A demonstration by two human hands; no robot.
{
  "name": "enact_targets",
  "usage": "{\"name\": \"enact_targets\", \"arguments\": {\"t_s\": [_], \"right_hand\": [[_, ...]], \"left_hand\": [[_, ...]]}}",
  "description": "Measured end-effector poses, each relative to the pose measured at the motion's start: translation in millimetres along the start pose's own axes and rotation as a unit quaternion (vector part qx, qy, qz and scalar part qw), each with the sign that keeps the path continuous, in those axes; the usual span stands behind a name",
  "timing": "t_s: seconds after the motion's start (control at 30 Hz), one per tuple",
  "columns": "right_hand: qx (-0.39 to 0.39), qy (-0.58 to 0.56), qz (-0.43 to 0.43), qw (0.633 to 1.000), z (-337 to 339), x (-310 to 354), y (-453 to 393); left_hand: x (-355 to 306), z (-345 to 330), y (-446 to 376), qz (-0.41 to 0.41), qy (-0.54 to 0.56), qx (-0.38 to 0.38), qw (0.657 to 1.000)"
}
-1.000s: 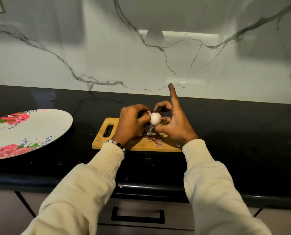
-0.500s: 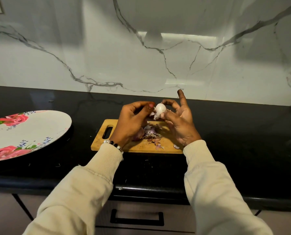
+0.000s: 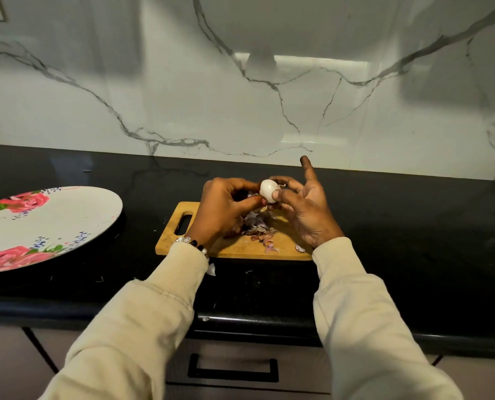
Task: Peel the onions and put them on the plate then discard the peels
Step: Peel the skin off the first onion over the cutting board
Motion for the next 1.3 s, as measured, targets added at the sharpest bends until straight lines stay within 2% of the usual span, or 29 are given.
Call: {"name": "enact_targets", "arguments": {"t_s": [0.13,0.27,0.43,0.53,0.63,0.73,0.8,0.97,1.3], "right_hand": [[-0.017,0.009,-0.023,1.0,2,-4,0],[-0.021,0.018,-0.033,0.999,4,-8,-1],[-0.076,0.02,-0.041,0.996,13,-14,-5],[-0.142,-0.066,-0.057,0.986,19,-13,-6],[-0.166,-0.123,-0.067,0.976,23,-15,-8],[-0.152,-0.103,-0.092,0.979,21,-17,-4],[-0.134,-0.078,-0.099,0.983,18,-16,-3],[-0.08,-0.051,-0.11,0.989,9,-13,0],[-0.075,-0.059,-0.116,0.989,4,-11,2]], "left_hand": [[0,-3,-2,-0.032,-0.083,-0.033,0.995],[-2,-10,-1,-0.096,-0.175,-0.032,0.979],[-4,-11,-2,-0.128,-0.213,-0.057,0.967],[-3,-8,-4,-0.116,-0.209,-0.073,0.968],[-1,-14,-6,-0.118,-0.211,-0.051,0.969],[6,-21,-9,-0.093,-0.232,-0.019,0.968],[10,-21,-11,-0.07,-0.249,-0.024,0.966],[5,-15,-10,-0.073,-0.242,-0.06,0.966],[-1,-12,-1,-0.098,-0.235,-0.045,0.966]]}}
Point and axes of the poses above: each hand's wrist, its own y-axis away from the middle knuckle, its own z-axis out of the back of the hand, x = y × z, the point moved 6 cm from there along -y, towards the middle knuckle, and after that the axes turned 14 degrees about z, right-handed, at the moved point
